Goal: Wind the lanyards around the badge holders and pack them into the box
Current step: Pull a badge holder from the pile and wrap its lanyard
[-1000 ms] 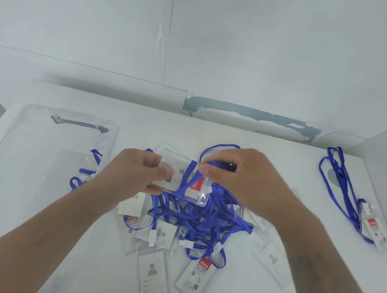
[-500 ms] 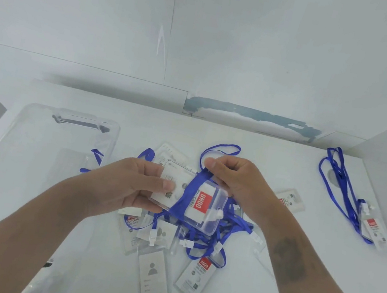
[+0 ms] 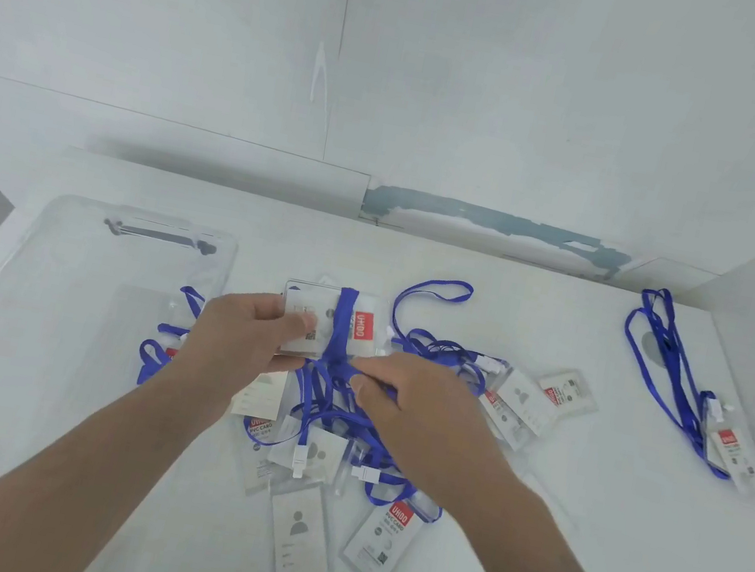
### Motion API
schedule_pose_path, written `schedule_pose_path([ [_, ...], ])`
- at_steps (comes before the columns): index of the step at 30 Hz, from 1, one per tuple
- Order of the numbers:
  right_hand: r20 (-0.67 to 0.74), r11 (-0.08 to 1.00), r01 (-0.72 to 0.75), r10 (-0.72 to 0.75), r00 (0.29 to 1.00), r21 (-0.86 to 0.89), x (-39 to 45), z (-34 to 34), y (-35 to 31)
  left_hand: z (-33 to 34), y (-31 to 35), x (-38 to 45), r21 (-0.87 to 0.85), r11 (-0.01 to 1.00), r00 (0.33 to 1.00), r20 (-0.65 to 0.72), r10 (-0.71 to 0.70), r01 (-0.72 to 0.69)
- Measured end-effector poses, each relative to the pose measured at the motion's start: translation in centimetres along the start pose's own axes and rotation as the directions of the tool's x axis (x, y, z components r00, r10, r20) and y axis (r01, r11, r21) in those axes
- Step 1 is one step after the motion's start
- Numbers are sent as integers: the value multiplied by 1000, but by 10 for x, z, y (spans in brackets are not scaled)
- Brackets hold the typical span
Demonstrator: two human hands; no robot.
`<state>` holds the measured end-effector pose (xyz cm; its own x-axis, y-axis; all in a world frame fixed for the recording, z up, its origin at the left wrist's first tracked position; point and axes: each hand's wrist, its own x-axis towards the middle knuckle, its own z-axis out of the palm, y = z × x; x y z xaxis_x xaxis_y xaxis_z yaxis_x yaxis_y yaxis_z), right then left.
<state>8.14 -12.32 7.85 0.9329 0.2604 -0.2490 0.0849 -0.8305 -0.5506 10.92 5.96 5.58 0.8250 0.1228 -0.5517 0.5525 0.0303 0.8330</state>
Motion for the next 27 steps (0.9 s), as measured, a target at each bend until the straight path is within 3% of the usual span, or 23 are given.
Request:
schedule_pose_path([
  [3,-122,990,56,-41,992,126,2,-31,-1,-5,5,-5,142,990,995,97,-20,6],
  [6,-82,955,77,-56,995,287,11,-53,-1,-12,12,-10,228,972,954,274,-123,60],
  [10,34,782,-16,-7,999,623,24,-58,5,-19,24,-18,100,984,833,524,-178,148],
  [12,97,583,-91,21,995,808,29,-46,10,-20,26,-21,-5,982,804,575,-152,189],
  [14,192,306,-193,35,981,932,30,-30,14,-19,25,-23,-83,973,804,581,-129,216],
  [18,361,-182,-364,-48,931,913,30,5,18,-15,16,-23,-184,953,838,535,-110,243],
  [20,329,-326,-325,-45,943,887,33,13,16,-12,13,-25,-243,930,864,487,-130,277],
  [25,232,-182,-209,115,966,961,37,13,-4,-9,8,-26,-323,903,936,301,-184,282],
  [27,225,-47,-221,143,964,974,37,6,-9,-11,7,-26,-328,911,959,216,-185,249],
])
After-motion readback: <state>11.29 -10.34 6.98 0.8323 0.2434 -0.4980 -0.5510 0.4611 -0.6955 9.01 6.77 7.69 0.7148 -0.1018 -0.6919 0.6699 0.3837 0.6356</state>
